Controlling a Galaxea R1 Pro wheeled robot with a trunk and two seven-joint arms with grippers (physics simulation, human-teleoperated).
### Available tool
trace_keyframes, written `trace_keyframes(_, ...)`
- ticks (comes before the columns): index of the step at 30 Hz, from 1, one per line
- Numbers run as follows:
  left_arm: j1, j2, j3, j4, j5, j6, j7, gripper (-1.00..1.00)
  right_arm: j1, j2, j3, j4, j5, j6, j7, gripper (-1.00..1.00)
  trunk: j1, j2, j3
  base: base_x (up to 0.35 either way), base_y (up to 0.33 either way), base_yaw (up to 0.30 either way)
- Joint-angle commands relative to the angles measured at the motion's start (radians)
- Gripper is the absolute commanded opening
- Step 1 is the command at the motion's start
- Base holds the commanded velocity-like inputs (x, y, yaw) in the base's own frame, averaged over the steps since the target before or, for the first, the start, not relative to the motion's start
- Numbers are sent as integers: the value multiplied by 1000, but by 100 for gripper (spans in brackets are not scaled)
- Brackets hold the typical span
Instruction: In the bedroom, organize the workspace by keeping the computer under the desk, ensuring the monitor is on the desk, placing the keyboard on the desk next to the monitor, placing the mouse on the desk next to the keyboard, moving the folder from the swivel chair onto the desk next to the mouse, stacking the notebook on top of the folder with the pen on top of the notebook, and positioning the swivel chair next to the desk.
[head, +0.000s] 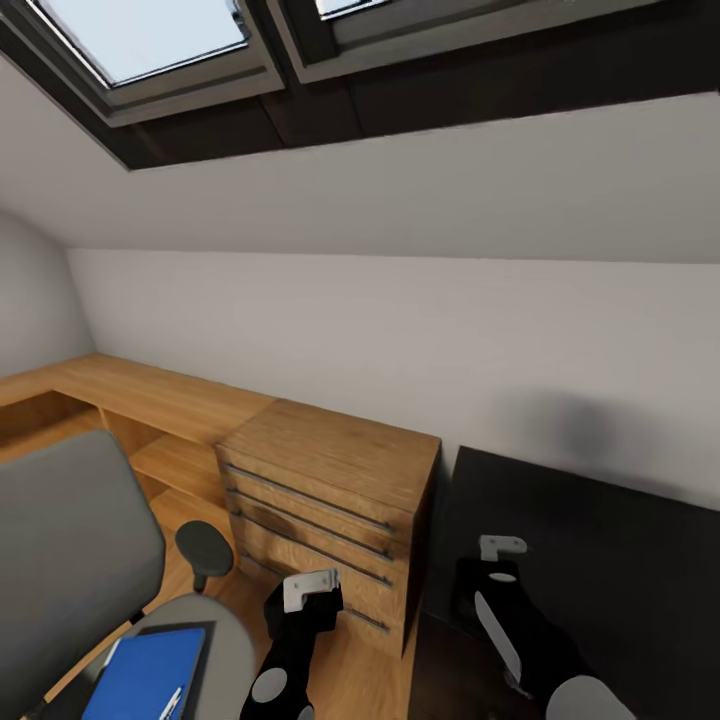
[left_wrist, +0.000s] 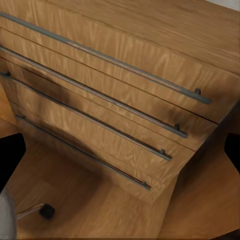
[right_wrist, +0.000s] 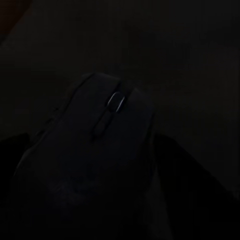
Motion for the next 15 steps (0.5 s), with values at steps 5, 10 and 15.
trace_keyframes(5, -1, 0, -2, -1, 6, 4, 7, 100, 0, -1, 27, -2, -11, 4, -8, -100, 0, -1, -1, -214, 0, 13)
trace_keyframes(10, -1, 0, -2, -1, 6, 4, 7, 100, 0, -1, 30, -1, -11, 4, -8, -100, 0, -1, -1, -53, 0, 1)
trace_keyframes(15, -1, 0, -2, -1, 5, 4, 8, 100, 1, 1, 33, 0, -12, 4, -8, -100, 0, -1, -1, -5, 0, 0)
